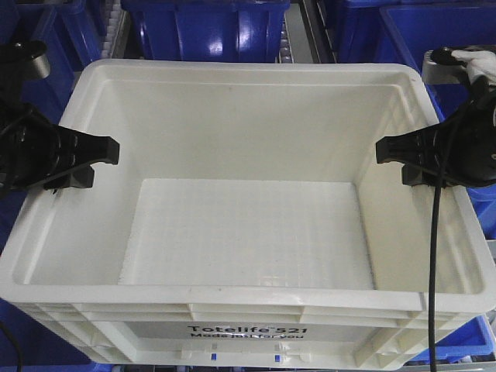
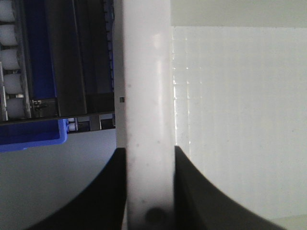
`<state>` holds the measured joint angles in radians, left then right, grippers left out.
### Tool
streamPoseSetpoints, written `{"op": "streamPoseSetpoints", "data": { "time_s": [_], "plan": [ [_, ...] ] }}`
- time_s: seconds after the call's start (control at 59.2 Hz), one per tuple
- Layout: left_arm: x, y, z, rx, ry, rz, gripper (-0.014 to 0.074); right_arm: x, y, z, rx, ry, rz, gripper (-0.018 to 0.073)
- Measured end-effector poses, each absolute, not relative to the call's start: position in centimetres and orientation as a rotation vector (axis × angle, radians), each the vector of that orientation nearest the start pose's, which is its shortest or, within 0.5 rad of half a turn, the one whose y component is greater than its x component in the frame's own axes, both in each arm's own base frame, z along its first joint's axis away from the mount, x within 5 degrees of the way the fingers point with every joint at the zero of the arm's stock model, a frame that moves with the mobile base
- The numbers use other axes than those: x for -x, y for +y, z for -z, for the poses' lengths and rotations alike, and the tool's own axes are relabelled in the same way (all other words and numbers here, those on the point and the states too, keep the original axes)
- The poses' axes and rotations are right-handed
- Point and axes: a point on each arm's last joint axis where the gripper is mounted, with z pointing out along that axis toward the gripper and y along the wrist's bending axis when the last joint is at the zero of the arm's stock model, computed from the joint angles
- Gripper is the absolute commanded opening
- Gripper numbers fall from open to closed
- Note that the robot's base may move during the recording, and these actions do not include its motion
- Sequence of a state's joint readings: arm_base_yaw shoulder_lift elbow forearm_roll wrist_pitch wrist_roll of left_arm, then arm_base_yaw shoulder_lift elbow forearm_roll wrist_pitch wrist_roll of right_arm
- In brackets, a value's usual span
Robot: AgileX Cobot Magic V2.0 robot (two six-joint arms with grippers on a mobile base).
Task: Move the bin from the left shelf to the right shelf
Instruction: 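Carry the crate with both grippers up to the other shelf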
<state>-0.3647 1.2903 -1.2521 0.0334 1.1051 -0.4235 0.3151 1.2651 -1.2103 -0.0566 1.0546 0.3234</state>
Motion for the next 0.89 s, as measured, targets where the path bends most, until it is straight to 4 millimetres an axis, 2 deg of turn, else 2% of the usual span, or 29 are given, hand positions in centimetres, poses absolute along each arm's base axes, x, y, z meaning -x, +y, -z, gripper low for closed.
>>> {"op": "streamPoseSetpoints", "data": {
  "time_s": [0.895],
  "plan": [
    [-23.72,-8.78,-36.01,0.069,2.645,0.228,-0.0006,-23.80,7.29,-35.63,0.007,2.602,-0.158,0.0000]
  ]
}}
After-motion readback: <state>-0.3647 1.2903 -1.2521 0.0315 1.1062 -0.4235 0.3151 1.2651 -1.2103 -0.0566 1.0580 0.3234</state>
